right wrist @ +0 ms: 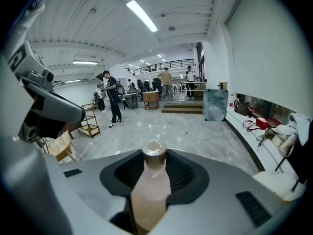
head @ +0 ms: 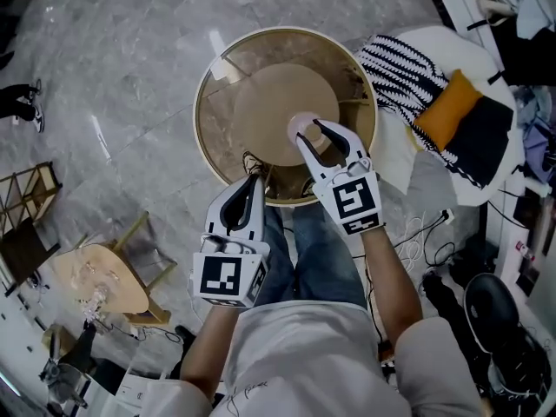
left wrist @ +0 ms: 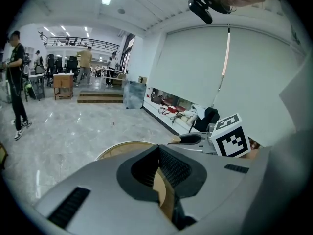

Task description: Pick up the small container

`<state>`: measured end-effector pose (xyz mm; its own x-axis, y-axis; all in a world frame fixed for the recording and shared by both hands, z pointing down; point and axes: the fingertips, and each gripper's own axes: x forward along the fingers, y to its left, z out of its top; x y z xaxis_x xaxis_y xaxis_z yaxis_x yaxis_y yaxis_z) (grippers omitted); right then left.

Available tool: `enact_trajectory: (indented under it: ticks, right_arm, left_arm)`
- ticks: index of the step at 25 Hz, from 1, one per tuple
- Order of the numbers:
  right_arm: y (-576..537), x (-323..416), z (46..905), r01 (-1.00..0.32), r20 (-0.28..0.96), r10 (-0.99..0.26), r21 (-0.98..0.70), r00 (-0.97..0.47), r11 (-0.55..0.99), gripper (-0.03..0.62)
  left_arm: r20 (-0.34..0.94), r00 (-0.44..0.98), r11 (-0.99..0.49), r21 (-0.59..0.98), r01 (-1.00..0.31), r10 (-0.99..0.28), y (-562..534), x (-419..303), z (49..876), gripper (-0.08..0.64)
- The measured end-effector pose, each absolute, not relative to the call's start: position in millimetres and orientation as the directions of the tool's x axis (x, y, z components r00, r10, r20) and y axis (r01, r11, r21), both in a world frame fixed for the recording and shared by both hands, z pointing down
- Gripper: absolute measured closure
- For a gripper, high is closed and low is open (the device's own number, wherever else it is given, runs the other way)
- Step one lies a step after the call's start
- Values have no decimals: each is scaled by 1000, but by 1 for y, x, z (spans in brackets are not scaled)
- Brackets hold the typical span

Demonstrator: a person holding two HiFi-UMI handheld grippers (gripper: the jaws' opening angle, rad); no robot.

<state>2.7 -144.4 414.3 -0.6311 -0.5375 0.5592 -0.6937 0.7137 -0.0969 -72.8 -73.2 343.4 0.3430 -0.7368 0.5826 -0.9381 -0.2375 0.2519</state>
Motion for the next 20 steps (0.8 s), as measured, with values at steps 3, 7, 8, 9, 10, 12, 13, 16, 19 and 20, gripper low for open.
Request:
enact_trajectory:
  ticks: [3, 7, 8, 9, 10, 12, 13, 16, 19, 20]
  right_arm:
    - [-140, 3, 403, -689, 558, -535, -95, -634, 718, 445]
    - [-134, 2, 387, -682, 552, -530, -97, -643, 725, 445]
    - [-133, 2, 384, -679, 552, -528, -97, -645, 728, 445]
    - [-131, 2, 380, -675, 552, -525, -97, -648, 731, 445]
    - [-129, 1, 377, -671, 553, -521, -96, -650, 735, 445]
    - [-123, 1, 370, -662, 553, -514, -96, -656, 743, 445]
    - [-120, 2, 367, -658, 552, -510, -97, -659, 746, 445]
    - [-113, 4, 356, -649, 552, -502, -96, -665, 755, 445]
    - [-109, 3, 344, -646, 551, -499, -99, -669, 757, 445]
    - [-107, 3, 340, -645, 550, -498, -101, -671, 758, 445]
  left_arm:
    - [576, 333, -230, 246, -942, -747, -71, -77, 335, 541]
    - [570, 328, -231, 237, -943, -753, -67, -80, 325, 542]
    - [569, 328, -232, 236, -944, -755, -66, -80, 323, 541]
    - [567, 327, -232, 235, -944, -756, -65, -79, 321, 542]
    - [565, 325, -231, 234, -944, -758, -64, -79, 319, 542]
    - [560, 322, -229, 232, -945, -764, -60, -78, 314, 541]
    - [557, 322, -229, 232, -946, -766, -59, -76, 311, 541]
    - [546, 324, -230, 234, -945, -772, -54, -72, 303, 542]
    - [535, 329, -233, 240, -942, -778, -50, -73, 294, 542]
    - [532, 331, -236, 241, -941, -779, -48, -74, 291, 541]
